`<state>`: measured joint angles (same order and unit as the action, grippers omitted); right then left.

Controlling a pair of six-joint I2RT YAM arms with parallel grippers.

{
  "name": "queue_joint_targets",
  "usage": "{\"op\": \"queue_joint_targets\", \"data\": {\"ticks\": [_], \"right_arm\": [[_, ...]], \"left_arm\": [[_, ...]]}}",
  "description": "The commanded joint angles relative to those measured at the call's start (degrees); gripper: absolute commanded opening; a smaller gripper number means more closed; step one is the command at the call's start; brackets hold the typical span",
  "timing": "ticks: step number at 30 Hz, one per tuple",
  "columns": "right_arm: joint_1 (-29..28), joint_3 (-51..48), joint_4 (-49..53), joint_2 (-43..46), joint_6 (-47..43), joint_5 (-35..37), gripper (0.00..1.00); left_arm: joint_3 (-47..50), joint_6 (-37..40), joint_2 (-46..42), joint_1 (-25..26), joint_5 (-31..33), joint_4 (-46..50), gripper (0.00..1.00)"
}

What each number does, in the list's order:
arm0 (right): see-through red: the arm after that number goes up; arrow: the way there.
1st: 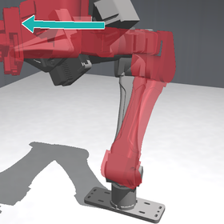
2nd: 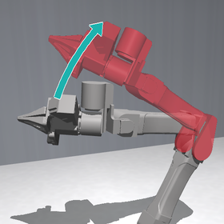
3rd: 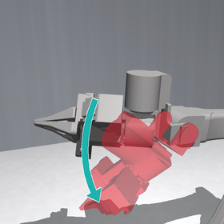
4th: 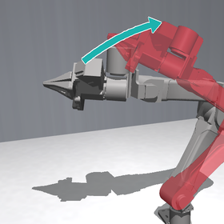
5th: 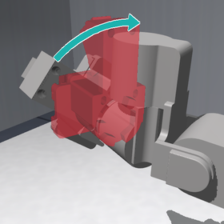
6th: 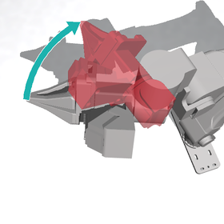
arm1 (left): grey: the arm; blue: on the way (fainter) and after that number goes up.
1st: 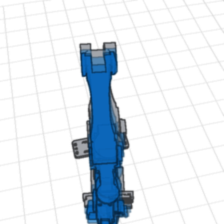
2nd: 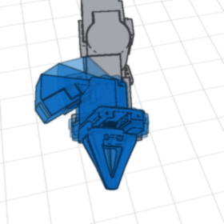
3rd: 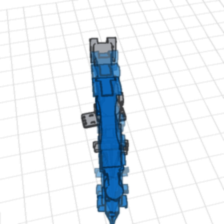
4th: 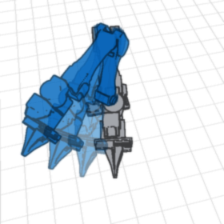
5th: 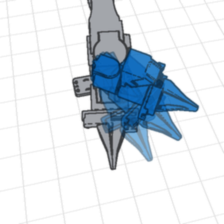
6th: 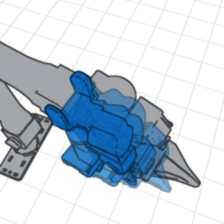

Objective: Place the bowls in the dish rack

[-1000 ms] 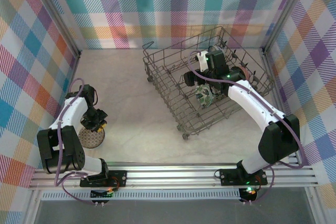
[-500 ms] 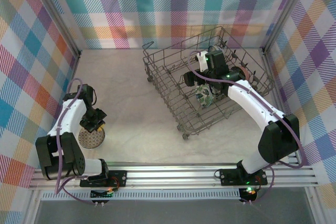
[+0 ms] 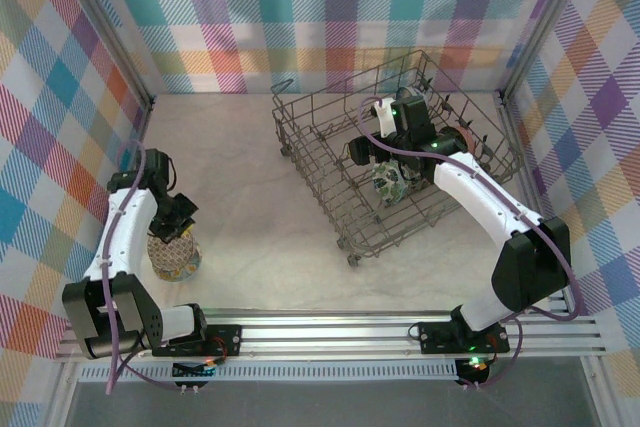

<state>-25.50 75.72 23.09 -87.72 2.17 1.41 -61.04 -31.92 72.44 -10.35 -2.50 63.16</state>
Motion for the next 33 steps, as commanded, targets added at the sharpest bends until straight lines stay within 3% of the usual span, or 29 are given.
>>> {"op": "queue_joint_targets", "data": {"ticks": [1, 10, 18, 25, 27, 33], "right_arm": [[-0.2, -0.7, -1.9, 1.1, 0.1, -1.4, 1.0], [-0.2, -2.4, -5.0, 4.8, 0.4, -4.0, 0.99], [-0.3, 2.1, -5.3, 4.6, 3.3, -9.2, 0.95], [-2.8, 4.6, -11.5, 3.9, 7.0, -13.1, 0.89], [-4.6, 4.5, -13.6, 3.7, 7.4, -12.5, 0.88], [-10.5, 3.5, -21.0, 3.3, 6.1, -12.8, 0.86]], "left_arm": [[-4.4, -0.8, -2.7, -1.0, -0.8, 3.5, 0.0], [-11.6, -10.3, -7.4, 1.6, -4.4, -0.9, 0.0], [-23.7, -23.6, -3.9, 18.8, 7.6, -11.9, 0.0], [-34.7, -28.9, 5.1, 32.5, 19.9, -20.6, 0.0], [-37.5, -29.7, 7.4, 35.8, 23.3, -22.1, 0.0], [-45.4, -32.5, 14.0, 40.6, 24.7, -23.8, 0.0]]}}
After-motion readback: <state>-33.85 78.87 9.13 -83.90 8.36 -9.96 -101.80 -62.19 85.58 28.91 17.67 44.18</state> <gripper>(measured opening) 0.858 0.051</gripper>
